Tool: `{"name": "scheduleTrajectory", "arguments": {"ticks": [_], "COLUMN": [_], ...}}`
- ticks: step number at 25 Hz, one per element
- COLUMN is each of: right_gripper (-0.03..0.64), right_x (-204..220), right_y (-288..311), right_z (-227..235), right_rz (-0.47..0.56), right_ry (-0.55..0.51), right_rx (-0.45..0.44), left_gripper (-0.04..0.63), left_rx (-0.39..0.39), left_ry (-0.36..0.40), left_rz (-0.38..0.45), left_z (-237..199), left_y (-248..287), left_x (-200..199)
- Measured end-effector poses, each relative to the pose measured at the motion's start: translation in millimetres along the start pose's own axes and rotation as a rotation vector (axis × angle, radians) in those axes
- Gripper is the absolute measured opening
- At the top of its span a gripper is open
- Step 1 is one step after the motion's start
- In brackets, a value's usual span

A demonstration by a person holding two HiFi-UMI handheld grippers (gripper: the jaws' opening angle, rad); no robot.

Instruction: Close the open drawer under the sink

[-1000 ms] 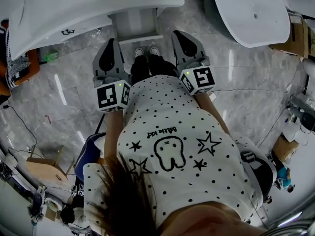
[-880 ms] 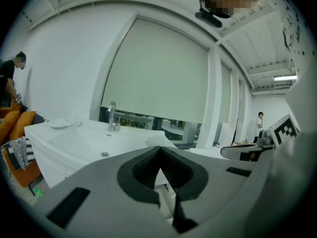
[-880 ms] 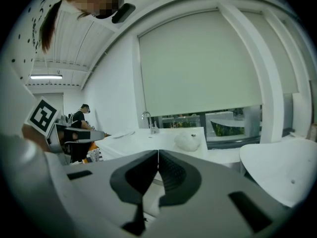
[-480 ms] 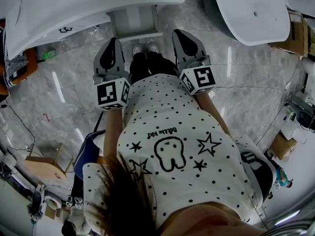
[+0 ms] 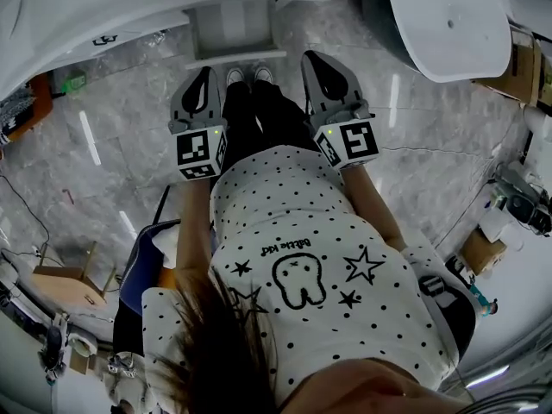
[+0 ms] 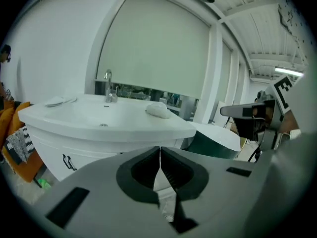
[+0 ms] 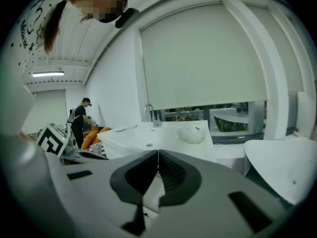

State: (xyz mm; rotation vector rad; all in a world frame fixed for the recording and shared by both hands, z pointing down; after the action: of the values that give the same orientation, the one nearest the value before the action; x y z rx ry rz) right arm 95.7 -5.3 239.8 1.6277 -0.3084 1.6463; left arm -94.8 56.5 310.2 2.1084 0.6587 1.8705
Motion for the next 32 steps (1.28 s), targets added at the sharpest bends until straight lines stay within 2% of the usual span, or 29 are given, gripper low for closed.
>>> {"name": "scheduleTrajectory", "arguments": {"ticks": [3,6,11,18,25,32], "right_gripper": [0.014,0.014,0.014,0.014,0.014,0.014], "right_x": [10.7,21.4,47.8,81.2,96.7,121.1], "right_y": [8.0,19.0,30.7,47.5,59.9,66.5], "right_z": [-3.6,-9.1,-9.2,9.1,19.9,15.9], "right_rz": [-0.017,-0.025,-0.056,-0.086,-0.069,-0.11], "right_ry": [0.007,0.019,0.046,0.058,0.059,0.096], "right_rx": [0.002,-0.011,-0.007,0.047,0.104,0.12], "left_gripper": [0.008,0.009,0.071,0.092,0.121,0.123], "left_rx": [0.017,0.018,0.032,-0.019,0.011,0.01], "left_ry": [-0.042,-0.051,-0.119,-0.203,-0.181,-0.165], "left_rz": [-0.063,-0.123,-0.223,-0.383,-0.427,-0.436], "left_z": [1.8,0.6,1.5,0.7,-0.7,-5.5], "left_y": [11.4,28.4,60.7,102.7,151.5,177.1], "left_x": [37.5,75.9,143.3,235.9,277.8,294.2]}}
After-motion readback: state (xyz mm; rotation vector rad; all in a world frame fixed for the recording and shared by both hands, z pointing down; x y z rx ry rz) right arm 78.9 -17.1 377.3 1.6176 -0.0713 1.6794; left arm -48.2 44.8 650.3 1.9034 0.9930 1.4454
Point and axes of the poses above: the fingertips, and each gripper's own axes: y forward along the fingers, z to its right, x out of its underside, the point moved 4 cm from there along -y, backward along the fingers, and after that the axes turned 3 degrees about y, right-handed, at the moved point
